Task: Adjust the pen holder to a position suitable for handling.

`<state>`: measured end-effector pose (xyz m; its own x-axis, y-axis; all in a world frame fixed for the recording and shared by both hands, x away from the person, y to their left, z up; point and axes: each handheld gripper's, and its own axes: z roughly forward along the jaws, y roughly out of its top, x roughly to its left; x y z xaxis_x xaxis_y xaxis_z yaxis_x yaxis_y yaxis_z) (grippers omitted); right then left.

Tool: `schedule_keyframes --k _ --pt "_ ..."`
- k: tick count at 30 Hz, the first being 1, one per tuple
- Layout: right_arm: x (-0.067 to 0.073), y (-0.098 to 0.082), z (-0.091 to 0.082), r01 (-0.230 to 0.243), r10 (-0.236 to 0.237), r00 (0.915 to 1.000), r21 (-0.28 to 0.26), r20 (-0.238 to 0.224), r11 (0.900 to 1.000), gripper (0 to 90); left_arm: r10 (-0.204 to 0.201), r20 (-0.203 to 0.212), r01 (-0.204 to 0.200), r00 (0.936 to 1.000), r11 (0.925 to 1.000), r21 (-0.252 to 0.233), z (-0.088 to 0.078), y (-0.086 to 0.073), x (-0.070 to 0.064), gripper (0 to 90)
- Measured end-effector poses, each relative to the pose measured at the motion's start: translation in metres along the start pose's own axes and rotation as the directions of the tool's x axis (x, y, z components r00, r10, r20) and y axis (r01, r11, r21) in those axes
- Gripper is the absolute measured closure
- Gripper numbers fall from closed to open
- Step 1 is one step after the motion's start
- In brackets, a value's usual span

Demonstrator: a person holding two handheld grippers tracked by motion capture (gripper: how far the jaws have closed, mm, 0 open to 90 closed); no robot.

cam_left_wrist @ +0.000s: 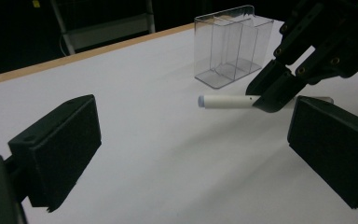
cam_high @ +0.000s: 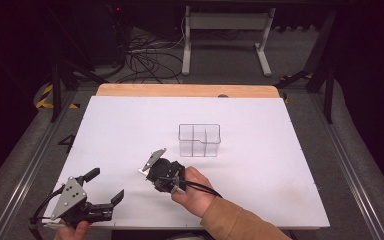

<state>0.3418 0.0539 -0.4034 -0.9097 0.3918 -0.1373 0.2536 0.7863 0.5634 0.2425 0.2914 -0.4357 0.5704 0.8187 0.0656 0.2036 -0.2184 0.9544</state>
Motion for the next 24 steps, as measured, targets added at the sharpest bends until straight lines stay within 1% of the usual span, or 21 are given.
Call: schedule_keyframes --k 2,6,9,10,12,14,16,19,21,22,23,24 --pt "-0.001 0.000 -0.003 -0.004 0.004 1.0000 -0.007 0.001 1.000 78.6 0.001 0.001 -0.001 1.0000 1.0000 0.000 0.000 0.000 0.000 3.5" --pt "-0.002 0.000 -0.004 0.003 -0.003 1.0000 -0.014 0.001 1.000 78.6 0.001 0.000 -0.001 1.0000 1.0000 0.001 0.000 0.000 0.000 3.5" --pt "-0.002 0.000 -0.006 0.010 -0.010 0.9999 -0.029 0.004 1.000 78.6 0.002 0.000 -0.002 1.0000 1.0000 0.001 0.000 0.000 0.000 3.5" --pt "-0.003 0.000 -0.009 0.017 -0.017 0.9998 -0.037 0.006 0.999 78.6 0.001 0.000 -0.001 1.0000 1.0000 0.001 0.000 0.000 0.000 3.5" --pt "-0.007 0.000 -0.015 0.028 -0.028 0.9996 -0.071 0.001 0.997 78.6 -0.001 0.001 0.001 1.0000 1.0000 0.000 0.000 0.000 0.000 3.5" --pt "-0.013 0.000 -0.024 0.025 -0.025 0.9997 -0.111 0.002 0.994 78.6 0.000 0.002 0.000 1.0000 1.0000 0.003 0.000 0.000 0.000 3.5" --pt "-0.018 0.000 -0.033 0.023 -0.022 0.9997 -0.159 0.004 0.987 78.6 0.001 0.001 -0.001 1.0000 1.0000 0.003 0.000 0.000 0.000 3.5" --pt "-0.027 -0.002 -0.046 0.030 -0.029 0.9995 -0.218 0.007 0.976 78.6 0.004 0.002 -0.004 1.0000 1.0000 0.001 0.000 0.000 0.000 3.5" --pt "-0.032 -0.004 -0.052 0.037 -0.036 0.9993 -0.260 0.010 0.965 78.6 0.000 0.003 0.000 1.0000 1.0000 0.002 0.001 0.000 0.000 3.5" --pt "-0.034 -0.005 -0.056 0.036 -0.035 0.9993 -0.279 0.008 0.960 78.6 0.000 0.002 0.000 1.0000 1.0000 0.002 0.001 0.000 0.000 3.5" --pt "-0.037 -0.006 -0.058 0.035 -0.035 0.9994 -0.299 0.007 0.954 78.6 0.008 0.001 -0.008 1.0000 1.0000 0.001 0.001 0.001 0.000 3.5" --pt "-0.039 -0.007 -0.061 0.033 -0.033 0.9994 -0.317 0.006 0.948 78.6 0.004 0.003 -0.004 1.0000 1.0000 0.001 0.002 0.001 0.000 3.5"
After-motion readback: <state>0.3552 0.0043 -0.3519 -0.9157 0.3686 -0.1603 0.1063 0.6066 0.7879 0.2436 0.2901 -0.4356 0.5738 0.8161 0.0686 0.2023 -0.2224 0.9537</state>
